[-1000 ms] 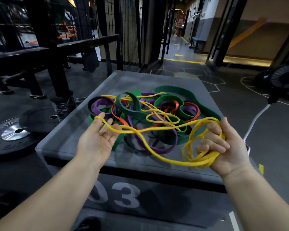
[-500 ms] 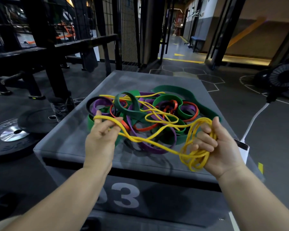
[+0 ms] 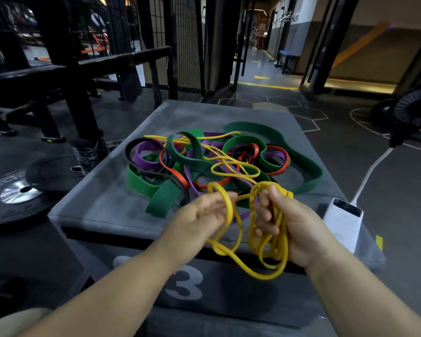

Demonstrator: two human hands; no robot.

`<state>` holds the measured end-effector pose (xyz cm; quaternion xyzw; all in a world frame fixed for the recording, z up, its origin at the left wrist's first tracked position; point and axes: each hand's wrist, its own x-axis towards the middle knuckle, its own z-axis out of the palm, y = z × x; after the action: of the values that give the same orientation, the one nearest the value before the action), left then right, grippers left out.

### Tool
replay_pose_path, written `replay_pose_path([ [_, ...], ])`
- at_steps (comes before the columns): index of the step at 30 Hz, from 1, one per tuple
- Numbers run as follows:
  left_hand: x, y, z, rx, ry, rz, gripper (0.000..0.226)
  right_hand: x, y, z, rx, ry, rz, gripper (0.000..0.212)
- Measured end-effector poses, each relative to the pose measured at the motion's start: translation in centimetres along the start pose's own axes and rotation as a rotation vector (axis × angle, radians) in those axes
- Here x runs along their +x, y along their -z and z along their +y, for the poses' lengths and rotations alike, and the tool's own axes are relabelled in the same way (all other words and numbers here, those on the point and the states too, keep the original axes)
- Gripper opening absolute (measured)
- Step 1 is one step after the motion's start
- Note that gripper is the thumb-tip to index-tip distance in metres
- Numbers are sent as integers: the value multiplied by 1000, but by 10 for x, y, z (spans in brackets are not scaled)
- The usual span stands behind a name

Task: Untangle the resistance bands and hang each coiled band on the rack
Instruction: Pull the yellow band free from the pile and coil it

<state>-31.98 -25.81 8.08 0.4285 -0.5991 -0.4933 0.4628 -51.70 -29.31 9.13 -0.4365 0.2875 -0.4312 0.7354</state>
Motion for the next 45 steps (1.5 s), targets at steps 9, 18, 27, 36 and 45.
replay_pose_path([
  [9,12,44,26,-718,249,189,65,5,25,-22,281,42,263,34],
  [18,11,114,3,-790,129,-119,51,8,47,-36,436,37,316,46],
  [27,26,128,11,-361,471,236,66,12,56,-36,392,-19,338,43],
  [36,31,132,-3,107,389,338,22,11,67,-40,405,15,362,43],
  [45,24,121,12,-352,238,495,22,6,65,-45,383,61,350,45],
])
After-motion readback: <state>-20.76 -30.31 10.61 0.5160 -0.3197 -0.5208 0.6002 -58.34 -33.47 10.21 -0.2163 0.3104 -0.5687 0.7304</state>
